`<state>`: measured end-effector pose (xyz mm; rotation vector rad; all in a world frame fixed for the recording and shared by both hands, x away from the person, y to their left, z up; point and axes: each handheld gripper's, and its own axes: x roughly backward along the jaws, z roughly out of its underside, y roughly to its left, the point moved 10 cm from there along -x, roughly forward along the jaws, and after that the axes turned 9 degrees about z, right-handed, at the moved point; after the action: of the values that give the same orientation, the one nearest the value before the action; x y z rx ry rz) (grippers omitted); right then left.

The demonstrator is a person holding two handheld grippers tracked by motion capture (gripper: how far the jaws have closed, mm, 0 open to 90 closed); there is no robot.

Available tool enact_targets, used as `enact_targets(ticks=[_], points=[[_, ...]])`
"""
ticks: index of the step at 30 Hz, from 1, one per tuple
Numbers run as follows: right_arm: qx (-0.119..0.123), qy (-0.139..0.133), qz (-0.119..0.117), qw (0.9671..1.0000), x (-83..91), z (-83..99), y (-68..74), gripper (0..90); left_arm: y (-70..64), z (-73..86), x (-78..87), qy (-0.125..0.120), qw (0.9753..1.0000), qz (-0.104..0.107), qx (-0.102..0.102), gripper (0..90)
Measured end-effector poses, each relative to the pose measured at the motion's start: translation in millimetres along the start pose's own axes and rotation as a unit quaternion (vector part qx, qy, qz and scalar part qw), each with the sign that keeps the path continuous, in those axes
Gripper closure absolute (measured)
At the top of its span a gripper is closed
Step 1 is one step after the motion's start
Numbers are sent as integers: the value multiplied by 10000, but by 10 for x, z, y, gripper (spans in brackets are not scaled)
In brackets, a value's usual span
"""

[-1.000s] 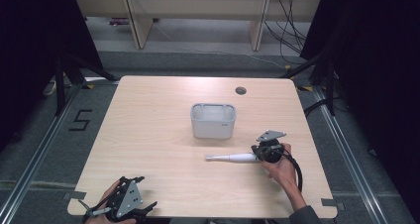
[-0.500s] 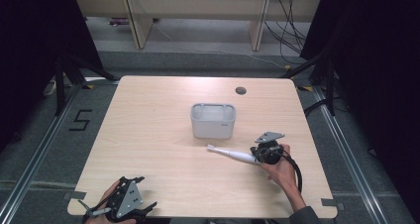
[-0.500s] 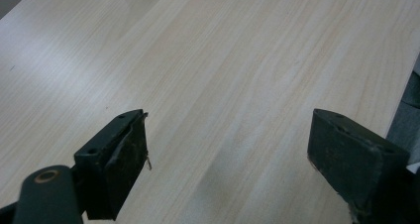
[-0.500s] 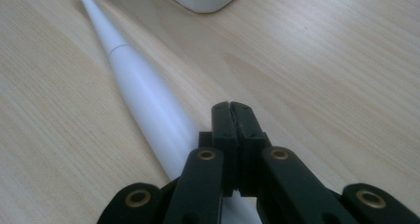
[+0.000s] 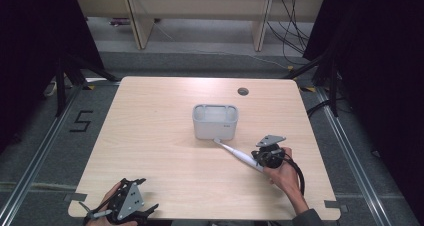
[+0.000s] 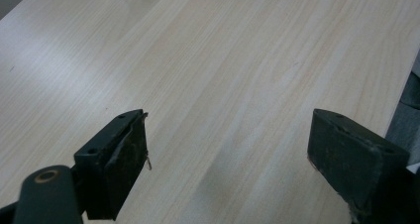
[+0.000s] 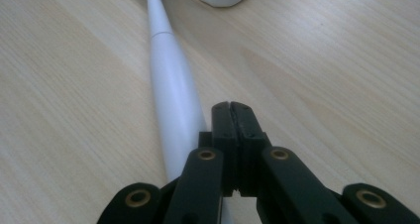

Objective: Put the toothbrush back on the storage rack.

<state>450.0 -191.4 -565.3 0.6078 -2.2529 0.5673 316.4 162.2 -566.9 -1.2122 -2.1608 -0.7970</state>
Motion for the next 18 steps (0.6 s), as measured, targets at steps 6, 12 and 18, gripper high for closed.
enact_targets(ticks=[6,12,18], points=[[-110,80,-51,9999,63,33,76,900,0,0,-8,-11,10000,-47,6,151],[23,151,-179,9997,106,63,160,899,-2,3,1,19,10000,8,-22,151],[64,97,-127,9999,144,32,163,865,3,2,-6,6,10000,-48,-12,151]])
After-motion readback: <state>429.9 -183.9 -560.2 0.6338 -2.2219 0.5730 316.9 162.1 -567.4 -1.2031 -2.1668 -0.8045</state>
